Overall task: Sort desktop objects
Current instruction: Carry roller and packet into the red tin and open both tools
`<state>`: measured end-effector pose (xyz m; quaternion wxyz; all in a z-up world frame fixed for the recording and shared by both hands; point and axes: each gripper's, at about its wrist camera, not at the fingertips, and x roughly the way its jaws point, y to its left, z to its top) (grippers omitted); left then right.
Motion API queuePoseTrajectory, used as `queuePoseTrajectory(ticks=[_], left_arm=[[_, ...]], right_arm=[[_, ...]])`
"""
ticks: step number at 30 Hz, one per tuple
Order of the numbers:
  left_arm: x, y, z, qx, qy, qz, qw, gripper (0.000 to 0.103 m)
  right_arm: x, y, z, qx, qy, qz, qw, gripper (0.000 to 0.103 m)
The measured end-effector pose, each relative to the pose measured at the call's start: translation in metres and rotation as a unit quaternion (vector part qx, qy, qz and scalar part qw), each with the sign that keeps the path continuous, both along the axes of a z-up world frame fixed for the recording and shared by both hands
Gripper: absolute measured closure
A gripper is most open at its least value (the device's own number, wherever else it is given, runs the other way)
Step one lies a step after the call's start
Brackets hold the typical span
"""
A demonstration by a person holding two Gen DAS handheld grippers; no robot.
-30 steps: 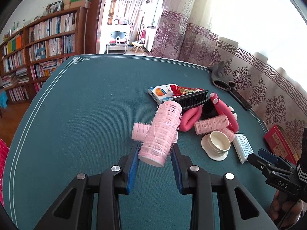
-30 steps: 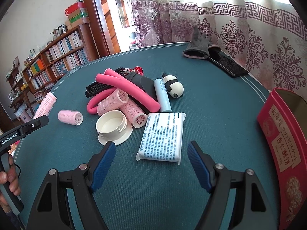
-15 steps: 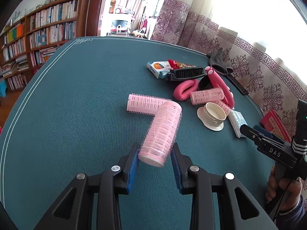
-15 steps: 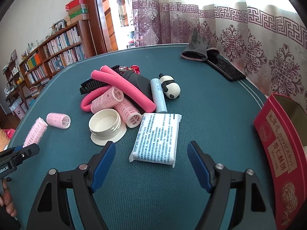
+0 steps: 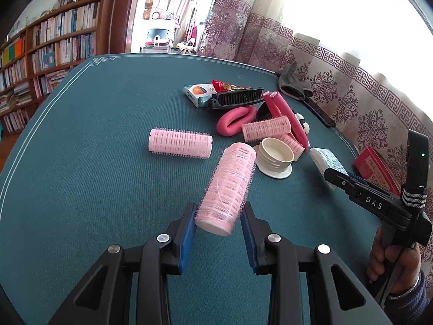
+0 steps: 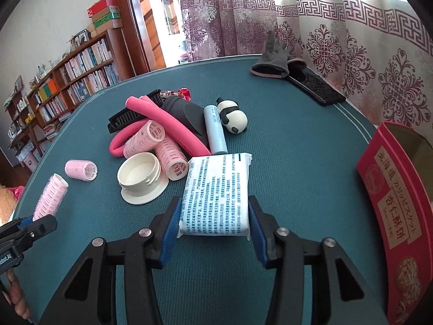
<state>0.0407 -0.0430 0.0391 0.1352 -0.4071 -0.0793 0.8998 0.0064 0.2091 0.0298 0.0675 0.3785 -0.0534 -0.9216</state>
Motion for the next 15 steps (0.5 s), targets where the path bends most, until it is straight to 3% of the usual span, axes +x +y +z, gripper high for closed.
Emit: queuePoseTrajectory(ticks=[15], left_arm=[[0.008,0.072,0.020,0.002,0.019,-0.071,0.9973,0.069]], right_arm=[[0.067,0.066,0.048,-0.010,0.071,-0.059,0.996,0.052]])
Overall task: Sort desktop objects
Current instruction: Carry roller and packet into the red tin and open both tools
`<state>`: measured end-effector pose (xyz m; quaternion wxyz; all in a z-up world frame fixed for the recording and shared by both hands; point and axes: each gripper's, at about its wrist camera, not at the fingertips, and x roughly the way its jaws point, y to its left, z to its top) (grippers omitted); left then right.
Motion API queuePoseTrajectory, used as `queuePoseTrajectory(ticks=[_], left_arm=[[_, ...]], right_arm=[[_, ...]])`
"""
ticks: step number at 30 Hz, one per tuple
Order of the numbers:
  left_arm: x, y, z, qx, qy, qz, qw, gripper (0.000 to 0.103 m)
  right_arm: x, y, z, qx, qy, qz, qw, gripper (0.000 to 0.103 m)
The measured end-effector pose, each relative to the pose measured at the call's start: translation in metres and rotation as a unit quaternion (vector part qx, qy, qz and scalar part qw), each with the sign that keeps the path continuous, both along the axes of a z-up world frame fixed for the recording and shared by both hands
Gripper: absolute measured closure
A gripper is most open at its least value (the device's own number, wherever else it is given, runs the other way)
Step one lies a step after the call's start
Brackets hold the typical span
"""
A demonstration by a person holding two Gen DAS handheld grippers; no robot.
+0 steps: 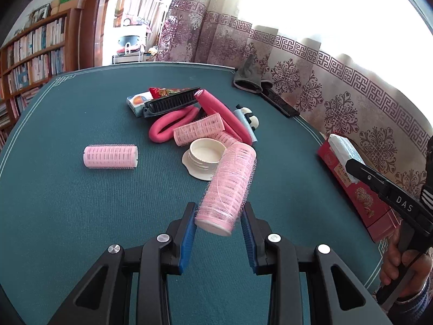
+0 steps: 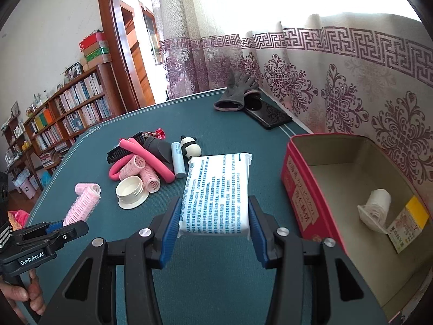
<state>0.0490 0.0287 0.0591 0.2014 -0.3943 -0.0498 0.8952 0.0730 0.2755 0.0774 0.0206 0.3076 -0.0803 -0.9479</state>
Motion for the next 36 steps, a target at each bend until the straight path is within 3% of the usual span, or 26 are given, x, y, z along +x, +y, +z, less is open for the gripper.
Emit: queuePoseTrajectory(ticks=[9,16,27,34,35,36], left_arm=[[0.005,0.054,0.025,0.001,0.027,-0.056,0.9981,0.069],[0.006,0.102,0.048,0.010,0.048,-0.107,0.9931,0.069],[0.013,0.187,0.075,0.019,0.074,-0.189,0.9790,0.069],[0.008,0.246,0.075,0.022,0.064,-0.237,0.9690,0.069],[0.007,0.253,0.073,0.021,0.060,-0.240,0.9687,0.065],[0.004,0.260,0.070,0.019,0.049,-0.242,0.9689,0.044]], right_arm=[[0.042,0.058,0.020,0.021,0.032,-0.079,0.996,0.051],[0.066,0.100,0.020,0.041,0.029,-0.132,0.990,0.051],[0.084,0.131,0.010,0.035,0.021,-0.159,0.986,0.051],[0.086,0.140,0.005,0.030,0.019,-0.167,0.985,0.051],[0.085,0.140,0.005,0.033,0.019,-0.169,0.985,0.051],[0.085,0.141,0.004,0.036,0.017,-0.170,0.985,0.051]])
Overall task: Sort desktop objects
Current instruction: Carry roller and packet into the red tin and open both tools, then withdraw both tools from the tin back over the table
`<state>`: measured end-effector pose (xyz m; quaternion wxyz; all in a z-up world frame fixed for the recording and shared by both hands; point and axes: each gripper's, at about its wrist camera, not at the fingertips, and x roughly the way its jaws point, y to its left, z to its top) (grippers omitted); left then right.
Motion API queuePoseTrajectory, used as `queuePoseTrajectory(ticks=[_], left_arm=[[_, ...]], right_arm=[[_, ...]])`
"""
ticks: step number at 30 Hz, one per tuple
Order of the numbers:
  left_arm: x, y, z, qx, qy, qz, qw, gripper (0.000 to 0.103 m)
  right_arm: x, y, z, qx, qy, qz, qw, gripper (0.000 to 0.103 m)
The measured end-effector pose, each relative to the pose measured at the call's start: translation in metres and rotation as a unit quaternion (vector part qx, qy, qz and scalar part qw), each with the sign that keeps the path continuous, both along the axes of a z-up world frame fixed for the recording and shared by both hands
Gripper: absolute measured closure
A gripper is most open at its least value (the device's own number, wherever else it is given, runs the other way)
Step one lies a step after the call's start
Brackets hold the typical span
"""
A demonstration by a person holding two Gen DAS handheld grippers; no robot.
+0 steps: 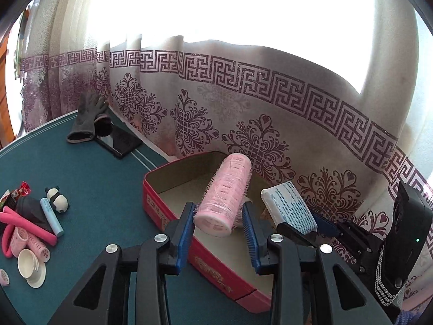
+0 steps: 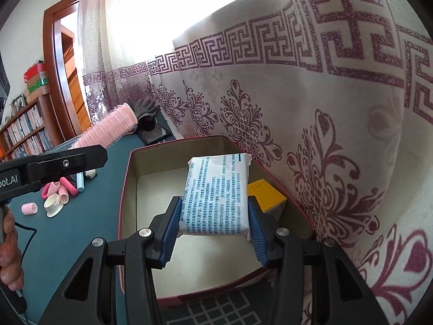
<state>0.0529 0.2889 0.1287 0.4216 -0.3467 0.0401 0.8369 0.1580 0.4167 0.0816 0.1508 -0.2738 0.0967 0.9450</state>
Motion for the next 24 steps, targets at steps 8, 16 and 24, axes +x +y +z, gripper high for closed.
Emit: queuePoseTrajectory(ticks=[8,16,24], left_arm=[[-0.012,-0.010,-0.011,-0.005,-0.008,0.037,0.9993,0.014],[-0.031,-0.042,-0.030,-0.021,-0.034,0.088,0.9953,0.013],[-0.034,-0.070,-0.044,-0.040,-0.029,0.128,0.9905,0.001]], right_arm=[[-0.001,0.007,-0.006,-0.011,-0.005,-0.014,1.000,0.027],[-0.006,0.001,-0.009,-0.018,-0.008,-0.009,1.000,0.027],[-0.011,-0.011,-0.003,-0.021,-0.001,-0.003,1.000,0.023]])
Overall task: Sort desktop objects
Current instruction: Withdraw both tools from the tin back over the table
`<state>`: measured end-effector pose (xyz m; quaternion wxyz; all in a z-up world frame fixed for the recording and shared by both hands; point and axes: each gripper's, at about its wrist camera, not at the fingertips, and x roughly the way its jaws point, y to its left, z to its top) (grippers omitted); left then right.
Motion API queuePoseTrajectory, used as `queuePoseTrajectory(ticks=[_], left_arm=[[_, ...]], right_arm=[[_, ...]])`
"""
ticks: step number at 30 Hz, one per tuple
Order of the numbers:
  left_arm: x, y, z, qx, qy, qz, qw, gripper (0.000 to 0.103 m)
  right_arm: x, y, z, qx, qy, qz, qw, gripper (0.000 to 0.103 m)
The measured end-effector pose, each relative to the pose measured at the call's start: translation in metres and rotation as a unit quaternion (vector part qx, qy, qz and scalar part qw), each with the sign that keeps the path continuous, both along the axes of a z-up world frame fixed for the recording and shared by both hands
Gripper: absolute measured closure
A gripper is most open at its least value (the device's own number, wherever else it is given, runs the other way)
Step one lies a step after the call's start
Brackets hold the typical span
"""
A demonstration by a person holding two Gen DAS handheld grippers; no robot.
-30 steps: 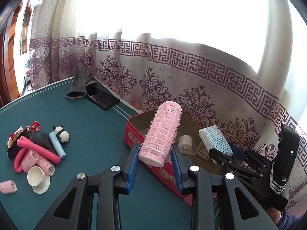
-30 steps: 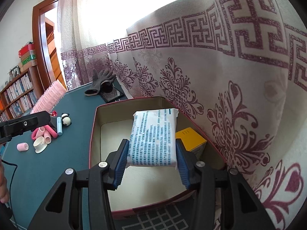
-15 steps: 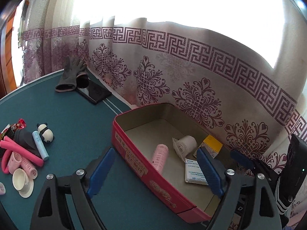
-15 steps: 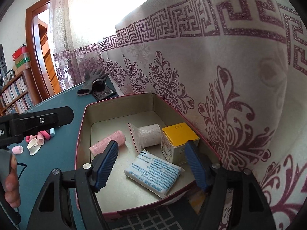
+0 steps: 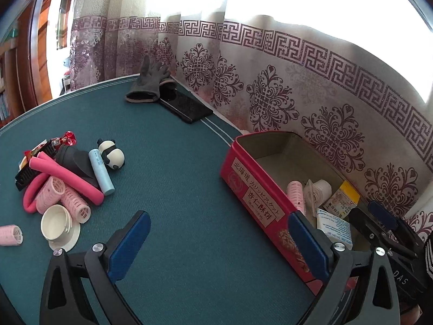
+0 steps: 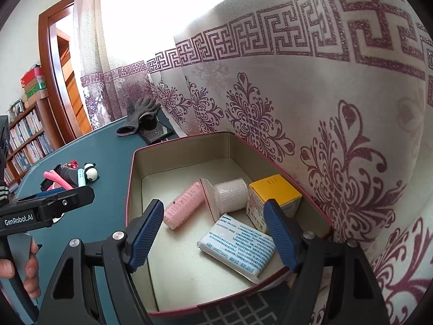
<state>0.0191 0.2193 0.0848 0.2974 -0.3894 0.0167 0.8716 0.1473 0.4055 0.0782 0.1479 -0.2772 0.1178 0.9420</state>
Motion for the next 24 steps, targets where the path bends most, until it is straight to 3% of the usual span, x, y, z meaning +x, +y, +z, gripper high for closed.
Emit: queuePoseTrajectory(ticks=[15,24], left_arm=[[-0.010,-0.087,-0.025,0.005,-0.029,0.088,0.9956,0.001],[-0.017,-0.167,-0.045,-0.003,-0.047,0.174,0.9836,0.001]], right_arm=[[-0.020,-0.046,0.013,0.000,0.016,0.043,0.999,0.023],[-0.042,-0.088,0.007,-0.003,0.005,0.099,0.995,0.023]])
